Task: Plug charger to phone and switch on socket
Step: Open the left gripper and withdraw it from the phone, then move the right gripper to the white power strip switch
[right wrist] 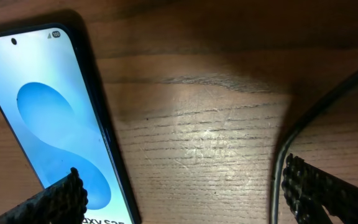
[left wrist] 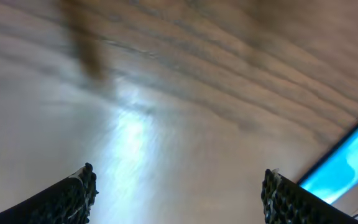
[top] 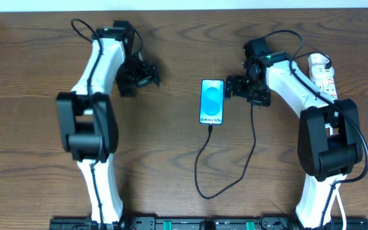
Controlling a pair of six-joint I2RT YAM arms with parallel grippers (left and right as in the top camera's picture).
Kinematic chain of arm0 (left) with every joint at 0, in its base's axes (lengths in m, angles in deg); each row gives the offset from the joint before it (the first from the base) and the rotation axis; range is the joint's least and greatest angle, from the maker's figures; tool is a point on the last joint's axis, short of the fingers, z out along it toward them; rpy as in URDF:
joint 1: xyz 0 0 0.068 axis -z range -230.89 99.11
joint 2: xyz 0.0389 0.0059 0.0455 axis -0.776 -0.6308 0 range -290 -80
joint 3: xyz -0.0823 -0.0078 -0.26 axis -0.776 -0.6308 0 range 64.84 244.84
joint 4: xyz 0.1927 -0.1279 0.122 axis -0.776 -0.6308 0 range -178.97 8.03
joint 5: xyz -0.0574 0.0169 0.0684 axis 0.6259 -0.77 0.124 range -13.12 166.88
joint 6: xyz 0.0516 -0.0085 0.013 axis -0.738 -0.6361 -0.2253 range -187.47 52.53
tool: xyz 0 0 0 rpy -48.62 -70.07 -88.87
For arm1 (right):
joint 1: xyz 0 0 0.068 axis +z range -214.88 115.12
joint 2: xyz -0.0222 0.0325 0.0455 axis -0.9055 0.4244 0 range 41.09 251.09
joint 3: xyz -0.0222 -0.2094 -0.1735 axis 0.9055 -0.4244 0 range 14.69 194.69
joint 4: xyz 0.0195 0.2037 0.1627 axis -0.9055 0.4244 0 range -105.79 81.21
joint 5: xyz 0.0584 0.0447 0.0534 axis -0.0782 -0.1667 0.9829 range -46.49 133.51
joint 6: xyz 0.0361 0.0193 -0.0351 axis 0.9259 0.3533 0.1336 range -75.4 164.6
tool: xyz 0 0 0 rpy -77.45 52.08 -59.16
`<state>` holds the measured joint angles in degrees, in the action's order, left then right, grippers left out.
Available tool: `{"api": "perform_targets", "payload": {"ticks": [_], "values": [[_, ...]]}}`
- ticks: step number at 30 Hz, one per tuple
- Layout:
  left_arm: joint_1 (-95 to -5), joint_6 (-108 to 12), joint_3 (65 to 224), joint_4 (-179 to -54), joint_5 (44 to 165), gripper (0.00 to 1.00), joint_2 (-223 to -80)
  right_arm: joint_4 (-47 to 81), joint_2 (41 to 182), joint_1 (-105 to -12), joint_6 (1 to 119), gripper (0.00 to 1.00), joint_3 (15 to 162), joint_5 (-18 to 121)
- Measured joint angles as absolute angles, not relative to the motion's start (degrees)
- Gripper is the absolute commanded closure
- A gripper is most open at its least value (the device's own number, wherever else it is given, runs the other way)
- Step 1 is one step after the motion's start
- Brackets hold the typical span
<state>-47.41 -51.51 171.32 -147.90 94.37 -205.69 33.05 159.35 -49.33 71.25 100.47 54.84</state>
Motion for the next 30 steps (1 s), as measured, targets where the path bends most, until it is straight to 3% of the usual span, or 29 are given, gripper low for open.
{"api": "perform_targets", "payload": {"ticks": [16, 30], "values": [[-47.4, -54.0, 171.3, -151.0, 90.0, 0.13, -172.3, 33.1, 159.3, -49.7, 71.1, 0.01, 100.5, 53.7], [-47.4, -54.0, 171.3, -153.2, 90.0, 0.12, -168.8, 34.6, 159.3, -49.7, 71.1, 0.01, 100.4, 53.7]]}}
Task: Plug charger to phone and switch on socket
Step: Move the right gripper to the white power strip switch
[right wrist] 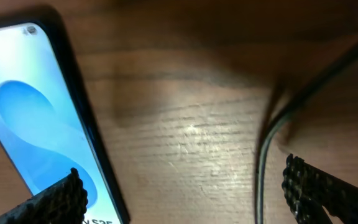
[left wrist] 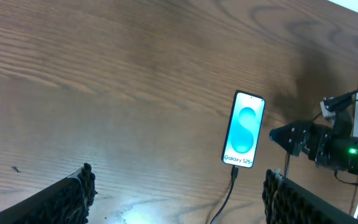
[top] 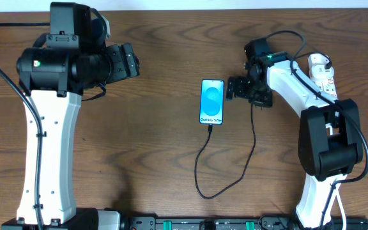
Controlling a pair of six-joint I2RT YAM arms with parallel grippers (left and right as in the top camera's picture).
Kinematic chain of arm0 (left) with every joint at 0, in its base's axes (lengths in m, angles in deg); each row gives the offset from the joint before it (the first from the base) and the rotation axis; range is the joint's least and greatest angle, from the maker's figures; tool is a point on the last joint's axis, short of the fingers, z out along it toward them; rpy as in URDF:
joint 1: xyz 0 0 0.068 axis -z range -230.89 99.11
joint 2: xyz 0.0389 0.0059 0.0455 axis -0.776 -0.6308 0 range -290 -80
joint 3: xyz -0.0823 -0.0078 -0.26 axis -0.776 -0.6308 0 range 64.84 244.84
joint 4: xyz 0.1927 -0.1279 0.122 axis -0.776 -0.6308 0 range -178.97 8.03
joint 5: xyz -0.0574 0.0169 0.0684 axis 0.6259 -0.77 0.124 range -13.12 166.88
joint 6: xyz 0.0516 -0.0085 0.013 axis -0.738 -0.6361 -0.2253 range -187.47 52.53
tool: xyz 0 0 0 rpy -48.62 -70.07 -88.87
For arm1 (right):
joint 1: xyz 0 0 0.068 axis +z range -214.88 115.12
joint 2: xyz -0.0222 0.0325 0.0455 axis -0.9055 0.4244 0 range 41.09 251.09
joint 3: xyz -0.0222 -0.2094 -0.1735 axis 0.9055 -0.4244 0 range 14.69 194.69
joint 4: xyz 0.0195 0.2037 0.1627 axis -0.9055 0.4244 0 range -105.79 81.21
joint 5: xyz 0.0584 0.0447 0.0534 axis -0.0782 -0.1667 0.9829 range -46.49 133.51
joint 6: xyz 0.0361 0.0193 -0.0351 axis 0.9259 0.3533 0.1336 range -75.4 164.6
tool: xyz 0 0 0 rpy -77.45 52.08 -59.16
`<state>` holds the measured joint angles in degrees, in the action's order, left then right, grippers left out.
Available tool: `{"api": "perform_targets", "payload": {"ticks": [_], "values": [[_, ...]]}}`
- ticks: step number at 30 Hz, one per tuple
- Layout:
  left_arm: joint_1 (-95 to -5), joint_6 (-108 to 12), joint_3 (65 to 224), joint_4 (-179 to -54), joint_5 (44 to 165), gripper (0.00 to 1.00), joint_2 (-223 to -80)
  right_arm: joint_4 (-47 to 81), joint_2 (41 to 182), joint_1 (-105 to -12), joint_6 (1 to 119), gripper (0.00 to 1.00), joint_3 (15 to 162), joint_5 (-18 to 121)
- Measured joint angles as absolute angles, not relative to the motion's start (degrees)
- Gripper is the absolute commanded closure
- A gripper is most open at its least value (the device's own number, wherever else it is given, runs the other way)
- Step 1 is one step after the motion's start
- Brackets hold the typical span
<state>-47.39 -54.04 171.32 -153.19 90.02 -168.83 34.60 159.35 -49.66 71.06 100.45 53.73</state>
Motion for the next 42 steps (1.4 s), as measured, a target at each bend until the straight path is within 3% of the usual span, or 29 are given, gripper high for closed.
{"api": "perform_targets", "payload": {"ticks": [5, 9, 14, 20, 29, 42], "values": [[-47.4, -54.0, 171.3, -153.3, 90.0, 0.12, -168.8, 38.5, 159.4, -50.0, 68.7, 0.01, 102.6, 54.9], [-47.4, -54.0, 171.3, -153.3, 90.0, 0.12, -168.8, 46.4, 159.5, -52.5, 64.5, 0.01, 113.3, 57.5], [-47.4, -54.0, 171.3, -153.4, 90.0, 0.12, -168.8, 55.3, 159.5, -58.4, 57.1, 0.01, 129.2, 58.2], [-47.4, -54.0, 171.3, -153.4, 90.0, 0.12, -168.8, 57.0, 159.4, -69.4, 54.1, 0.01, 139.3, 57.5], [-47.4, -54.0, 171.3, -153.4, 90.0, 0.12, -168.8, 57.2, 159.4, -86.8, 45.9, 0.01, 139.5, 56.7], [-47.4, -54.0, 171.3, -153.4, 90.0, 0.12, -168.8, 45.2, 159.4, -91.0, 34.8, 0.01, 126.0, 62.6]]}}
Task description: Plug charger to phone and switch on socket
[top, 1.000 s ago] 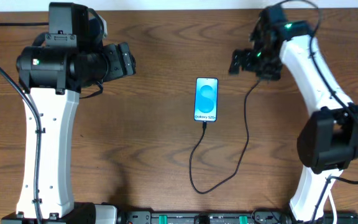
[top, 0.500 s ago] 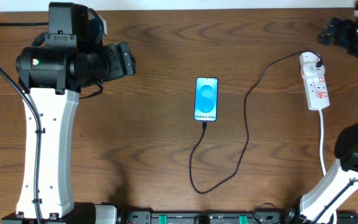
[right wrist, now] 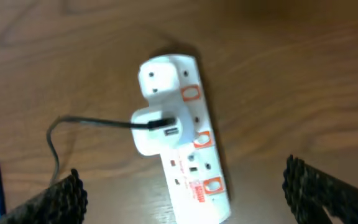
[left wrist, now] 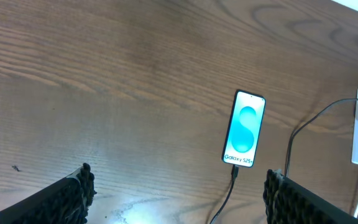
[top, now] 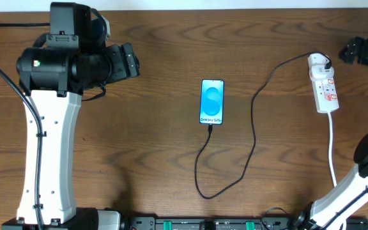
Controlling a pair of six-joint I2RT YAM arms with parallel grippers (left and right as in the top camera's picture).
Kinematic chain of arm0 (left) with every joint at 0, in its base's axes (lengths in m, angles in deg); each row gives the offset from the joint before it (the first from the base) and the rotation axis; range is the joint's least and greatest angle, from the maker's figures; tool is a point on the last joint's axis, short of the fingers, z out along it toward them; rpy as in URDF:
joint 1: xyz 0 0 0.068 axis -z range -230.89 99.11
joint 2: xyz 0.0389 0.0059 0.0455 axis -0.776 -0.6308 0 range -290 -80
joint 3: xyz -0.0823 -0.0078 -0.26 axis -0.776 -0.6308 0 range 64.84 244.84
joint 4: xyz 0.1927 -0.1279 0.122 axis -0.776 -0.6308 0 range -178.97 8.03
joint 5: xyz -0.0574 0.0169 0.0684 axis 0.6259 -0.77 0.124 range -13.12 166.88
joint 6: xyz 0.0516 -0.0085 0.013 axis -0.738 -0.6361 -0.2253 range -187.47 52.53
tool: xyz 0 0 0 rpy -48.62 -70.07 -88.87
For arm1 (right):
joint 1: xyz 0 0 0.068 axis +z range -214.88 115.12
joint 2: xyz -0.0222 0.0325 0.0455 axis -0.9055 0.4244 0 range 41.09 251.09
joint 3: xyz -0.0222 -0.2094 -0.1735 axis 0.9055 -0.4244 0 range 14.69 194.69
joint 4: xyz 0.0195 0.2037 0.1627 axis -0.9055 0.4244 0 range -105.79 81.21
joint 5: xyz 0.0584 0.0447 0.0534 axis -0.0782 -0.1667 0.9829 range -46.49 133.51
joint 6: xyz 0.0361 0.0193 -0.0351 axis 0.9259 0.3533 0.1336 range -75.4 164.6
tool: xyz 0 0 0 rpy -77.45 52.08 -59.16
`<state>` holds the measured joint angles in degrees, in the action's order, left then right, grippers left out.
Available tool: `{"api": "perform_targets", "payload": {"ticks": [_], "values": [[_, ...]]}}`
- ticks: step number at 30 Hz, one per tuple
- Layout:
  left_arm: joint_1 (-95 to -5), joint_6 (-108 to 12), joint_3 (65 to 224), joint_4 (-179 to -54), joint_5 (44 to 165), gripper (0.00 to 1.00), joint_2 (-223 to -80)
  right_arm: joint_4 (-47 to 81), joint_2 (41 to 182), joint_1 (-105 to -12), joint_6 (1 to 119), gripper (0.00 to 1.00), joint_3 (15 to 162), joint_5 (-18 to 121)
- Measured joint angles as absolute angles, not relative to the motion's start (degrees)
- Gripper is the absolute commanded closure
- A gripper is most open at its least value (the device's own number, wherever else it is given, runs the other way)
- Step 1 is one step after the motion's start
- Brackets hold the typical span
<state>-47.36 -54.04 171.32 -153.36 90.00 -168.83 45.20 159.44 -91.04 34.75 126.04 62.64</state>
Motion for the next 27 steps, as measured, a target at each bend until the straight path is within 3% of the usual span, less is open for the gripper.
{"api": "perform_targets", "payload": {"ticks": [9, 27], "values": [[-47.4, -54.0, 171.3, -153.4, 90.0, 0.12, -168.8, 36.2, 159.5, -90.1, 33.8, 0.01, 114.3, 65.7], [-47.4, -54.0, 171.3, -153.4, 90.0, 0.12, -168.8, 27.6, 159.5, -89.0, 34.0, 0.01, 106.9, 70.7]]}}
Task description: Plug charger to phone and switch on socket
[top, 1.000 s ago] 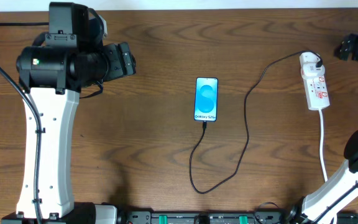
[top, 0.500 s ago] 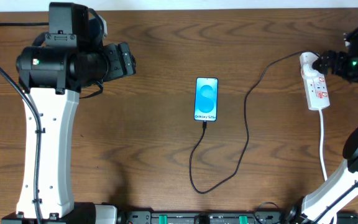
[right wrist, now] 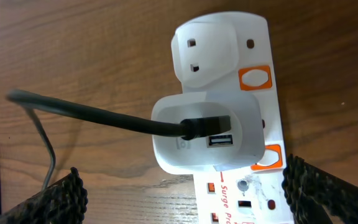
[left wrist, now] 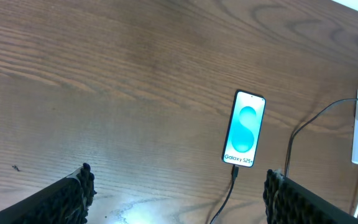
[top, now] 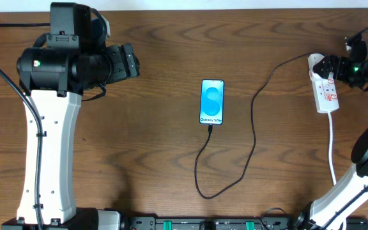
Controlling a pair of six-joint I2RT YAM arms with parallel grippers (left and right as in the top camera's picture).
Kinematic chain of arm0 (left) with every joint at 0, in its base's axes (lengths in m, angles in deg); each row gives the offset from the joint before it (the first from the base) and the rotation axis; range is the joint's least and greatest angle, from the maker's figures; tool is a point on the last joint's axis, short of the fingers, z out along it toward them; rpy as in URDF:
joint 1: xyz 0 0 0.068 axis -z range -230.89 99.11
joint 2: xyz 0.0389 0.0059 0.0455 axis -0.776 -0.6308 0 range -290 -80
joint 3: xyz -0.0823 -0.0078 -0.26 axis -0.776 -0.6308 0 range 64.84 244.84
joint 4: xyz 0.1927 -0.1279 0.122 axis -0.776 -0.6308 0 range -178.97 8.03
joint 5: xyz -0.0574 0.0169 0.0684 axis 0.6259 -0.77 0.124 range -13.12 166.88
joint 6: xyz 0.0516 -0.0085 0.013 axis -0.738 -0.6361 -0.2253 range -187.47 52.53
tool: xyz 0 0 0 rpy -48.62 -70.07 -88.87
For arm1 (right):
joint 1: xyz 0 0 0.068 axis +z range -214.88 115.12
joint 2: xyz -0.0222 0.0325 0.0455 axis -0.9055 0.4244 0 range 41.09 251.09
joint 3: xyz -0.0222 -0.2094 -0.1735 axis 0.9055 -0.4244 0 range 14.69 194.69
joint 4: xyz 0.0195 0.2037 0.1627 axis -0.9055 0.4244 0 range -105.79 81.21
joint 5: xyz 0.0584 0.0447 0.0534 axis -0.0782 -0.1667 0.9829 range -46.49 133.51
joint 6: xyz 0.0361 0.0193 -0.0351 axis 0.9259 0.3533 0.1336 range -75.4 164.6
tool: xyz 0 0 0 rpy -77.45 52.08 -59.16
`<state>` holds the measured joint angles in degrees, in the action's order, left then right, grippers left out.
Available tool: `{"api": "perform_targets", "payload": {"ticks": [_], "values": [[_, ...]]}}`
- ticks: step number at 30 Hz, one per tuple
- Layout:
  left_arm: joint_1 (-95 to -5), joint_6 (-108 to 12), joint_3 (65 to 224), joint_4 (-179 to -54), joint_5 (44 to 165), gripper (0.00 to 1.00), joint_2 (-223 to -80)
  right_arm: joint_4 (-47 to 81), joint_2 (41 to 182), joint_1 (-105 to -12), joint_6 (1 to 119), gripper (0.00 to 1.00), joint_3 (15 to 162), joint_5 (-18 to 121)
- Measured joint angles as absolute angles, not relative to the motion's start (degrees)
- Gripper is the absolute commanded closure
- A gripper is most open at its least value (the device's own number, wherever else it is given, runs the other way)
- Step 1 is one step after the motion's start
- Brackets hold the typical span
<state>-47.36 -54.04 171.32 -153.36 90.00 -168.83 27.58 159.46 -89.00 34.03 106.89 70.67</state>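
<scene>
The lit phone [top: 212, 102] lies face up mid-table, with the black charger cable [top: 255, 121] plugged into its bottom edge. The cable loops round to a white adapter [right wrist: 207, 134] seated in the white power strip [top: 324, 86]. Orange switches [right wrist: 255, 78] line the strip's edge; whether they are on or off cannot be told. My right gripper [right wrist: 184, 169] hovers open just over the strip's far end, its fingers either side of the adapter and nothing held. My left gripper [left wrist: 179, 174] hangs open high above the table's left half, looking down on the phone [left wrist: 245, 137].
The strip's own white lead [top: 332, 147] runs toward the table's front edge on the right. The black cable's loop [top: 203, 188] lies on the wood in front of the phone. The left arm's tall white body [top: 46, 128] stands over the left side.
My right gripper was high beyond the strip at the far right; now it is low and close over the strip's adapter end. The left arm, phone and cable have not moved.
Both grippers were low by the phone, open, with the cable in its port. Then my left arm stood raised at the left while my right stayed by the phone. Later my right was far right beyond the strip, and now it is over the adapter.
</scene>
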Motion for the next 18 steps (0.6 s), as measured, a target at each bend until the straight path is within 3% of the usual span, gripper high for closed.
{"api": "perform_targets", "payload": {"ticks": [18], "values": [[-47.4, -54.0, 171.3, -153.4, 90.0, 0.12, -168.8, 18.6, 159.5, -88.9, 38.1, 0.01, 99.7, 70.9]]}}
